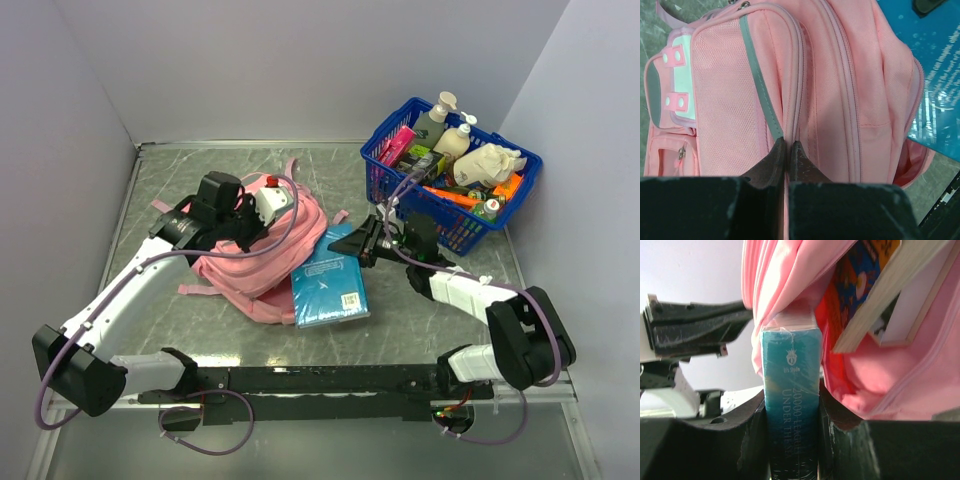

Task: Pack the student bag
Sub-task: Place the book in the student bag.

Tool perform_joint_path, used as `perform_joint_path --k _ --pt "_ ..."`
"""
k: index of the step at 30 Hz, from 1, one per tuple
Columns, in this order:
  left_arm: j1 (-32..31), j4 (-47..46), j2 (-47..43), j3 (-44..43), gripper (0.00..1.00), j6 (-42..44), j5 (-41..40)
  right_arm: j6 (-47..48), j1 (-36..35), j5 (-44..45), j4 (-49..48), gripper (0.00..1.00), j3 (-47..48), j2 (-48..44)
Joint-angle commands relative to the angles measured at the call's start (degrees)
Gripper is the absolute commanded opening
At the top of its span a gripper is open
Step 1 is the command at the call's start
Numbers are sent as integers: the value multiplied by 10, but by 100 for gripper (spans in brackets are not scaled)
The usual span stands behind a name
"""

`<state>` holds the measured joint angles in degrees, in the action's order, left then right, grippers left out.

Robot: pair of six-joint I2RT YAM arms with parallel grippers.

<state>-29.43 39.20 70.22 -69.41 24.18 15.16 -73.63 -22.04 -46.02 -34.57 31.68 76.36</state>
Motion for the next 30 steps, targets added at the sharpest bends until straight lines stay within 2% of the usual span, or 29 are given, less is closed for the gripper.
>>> perform_joint_path --k 1,4,10,11,14,16,17,18,21,22,23,24,25,26,27,30 --pt "-1 -27 -9 -46 1 -2 37 -30 -12 124 -108 0 57 22" --pt "-1 -16 -5 -68 1 -11 57 -10 -33 194 -96 0 69 55" --pt "-1 5 0 -99 1 -21 85 -56 -59 332 -199 0 27 127" --pt "0 7 1 -100 1 -20 87 -64 -70 370 -205 0 24 135" --pt "0 10 0 -96 1 -19 91 -71 -84 406 -201 0 50 151" --pt "-1 8 -1 -91 1 -20 93 -71 -96 431 -173 0 71 154" --pt "-1 8 0 -91 1 -21 94 -70 -103 446 -110 0 100 153" --pt "-1 7 1 -94 1 -26 97 -51 -153 519 10 0 164 156" --pt "0 8 4 -101 1 -30 106 -28 -191 542 108 2 241 184" --pt "-1 6 6 -102 1 -34 108 -12 -194 538 117 37 253 192" --pt "0 5 5 -102 1 -33 109 -6 -198 530 121 52 259 202" --pt "-1 4 6 -101 1 -34 109 1 -201 521 117 62 254 206" --pt "-1 3 6 -100 1 -34 109 14 -201 504 109 82 247 208" --pt "-1 1 7 -99 1 -35 109 16 -201 498 108 94 227 205" --pt "0 0 7 -98 1 -34 110 22 -202 492 101 100 212 201" --pt "0 -4 9 -97 1 -35 106 47 -197 476 74 100 154 166"
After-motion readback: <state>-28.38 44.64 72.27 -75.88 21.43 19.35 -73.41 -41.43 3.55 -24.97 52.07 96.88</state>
